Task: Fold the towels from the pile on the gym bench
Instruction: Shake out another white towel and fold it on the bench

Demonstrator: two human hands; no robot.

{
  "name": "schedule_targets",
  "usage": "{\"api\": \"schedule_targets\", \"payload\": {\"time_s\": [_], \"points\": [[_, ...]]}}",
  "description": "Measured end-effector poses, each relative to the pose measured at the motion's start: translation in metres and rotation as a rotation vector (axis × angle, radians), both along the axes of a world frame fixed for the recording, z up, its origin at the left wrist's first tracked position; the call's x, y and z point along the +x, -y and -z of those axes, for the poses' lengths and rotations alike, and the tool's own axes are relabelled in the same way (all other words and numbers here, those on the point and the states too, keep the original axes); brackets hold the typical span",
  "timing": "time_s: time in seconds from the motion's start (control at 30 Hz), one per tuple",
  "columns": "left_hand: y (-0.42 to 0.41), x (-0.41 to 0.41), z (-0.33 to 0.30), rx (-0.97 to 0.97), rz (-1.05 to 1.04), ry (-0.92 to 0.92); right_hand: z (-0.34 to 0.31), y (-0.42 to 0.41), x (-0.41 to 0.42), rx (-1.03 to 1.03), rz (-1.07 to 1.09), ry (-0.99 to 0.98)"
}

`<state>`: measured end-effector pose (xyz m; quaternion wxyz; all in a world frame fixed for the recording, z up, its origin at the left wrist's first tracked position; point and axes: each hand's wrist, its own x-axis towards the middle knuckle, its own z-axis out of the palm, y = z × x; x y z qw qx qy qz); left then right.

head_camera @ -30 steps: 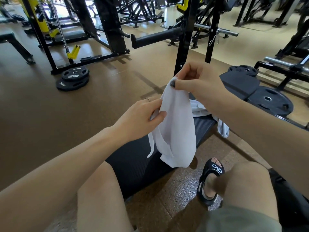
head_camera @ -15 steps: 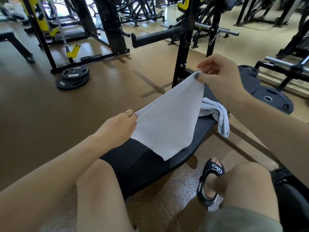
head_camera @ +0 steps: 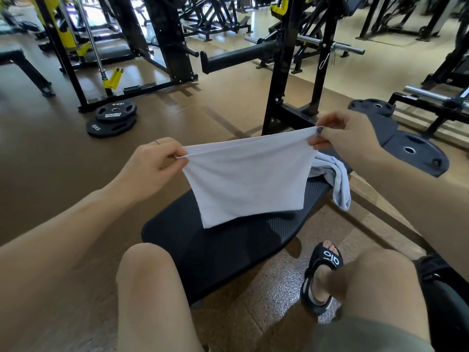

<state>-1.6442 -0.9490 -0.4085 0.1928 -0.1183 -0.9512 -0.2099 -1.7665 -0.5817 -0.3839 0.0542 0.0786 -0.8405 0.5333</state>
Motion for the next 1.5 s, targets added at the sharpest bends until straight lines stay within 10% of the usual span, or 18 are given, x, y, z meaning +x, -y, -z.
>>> {"api": "schedule_targets", "payload": {"time_s": [1.5], "points": [[0.005,0.0,-0.047,0.353,-0.152,0.162,0.001,-0.002,0.003,0.182,-0.057,-0.13]]}}
